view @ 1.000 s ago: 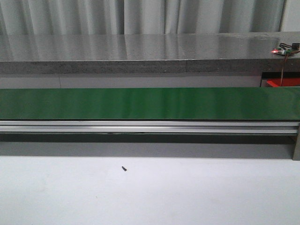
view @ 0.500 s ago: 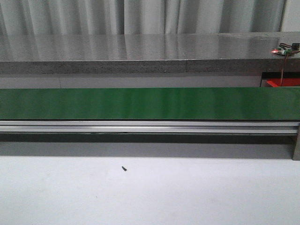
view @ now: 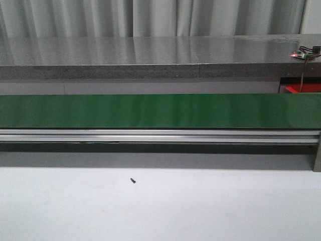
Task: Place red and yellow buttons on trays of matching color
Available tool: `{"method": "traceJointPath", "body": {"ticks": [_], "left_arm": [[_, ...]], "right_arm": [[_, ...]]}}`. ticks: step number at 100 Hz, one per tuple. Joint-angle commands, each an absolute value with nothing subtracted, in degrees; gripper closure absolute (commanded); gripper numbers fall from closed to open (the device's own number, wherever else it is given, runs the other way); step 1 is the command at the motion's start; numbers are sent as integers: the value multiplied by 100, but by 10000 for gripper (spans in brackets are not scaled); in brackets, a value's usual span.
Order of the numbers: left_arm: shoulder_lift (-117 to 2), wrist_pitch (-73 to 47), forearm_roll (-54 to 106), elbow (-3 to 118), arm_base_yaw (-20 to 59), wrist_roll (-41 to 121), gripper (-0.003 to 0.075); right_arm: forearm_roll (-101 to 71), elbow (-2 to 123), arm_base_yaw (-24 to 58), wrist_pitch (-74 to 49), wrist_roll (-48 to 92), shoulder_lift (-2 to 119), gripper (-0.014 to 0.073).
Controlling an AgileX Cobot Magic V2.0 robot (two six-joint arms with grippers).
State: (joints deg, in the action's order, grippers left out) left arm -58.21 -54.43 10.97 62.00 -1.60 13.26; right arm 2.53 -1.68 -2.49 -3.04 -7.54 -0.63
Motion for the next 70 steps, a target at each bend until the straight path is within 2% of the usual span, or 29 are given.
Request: {"method": "traceJointPath", "body": {"ticks": [1, 22, 51, 70], "left_arm": [[-5566, -5099, 832, 6264, -132, 1308, 740], [-5079, -4109, 805, 5463, -132, 1308, 740], [-4129, -928, 829, 3736, -132, 1138, 740], [-3614, -623, 599, 3049, -132, 248, 740]], "right_arm": [[324, -64, -275, 110, -757, -159, 662], [324, -64, -275, 110, -757, -159, 662], [324, -64, -275, 110, -757, -159, 662], [324, -64, -275, 110, -757, -159, 662]]}}
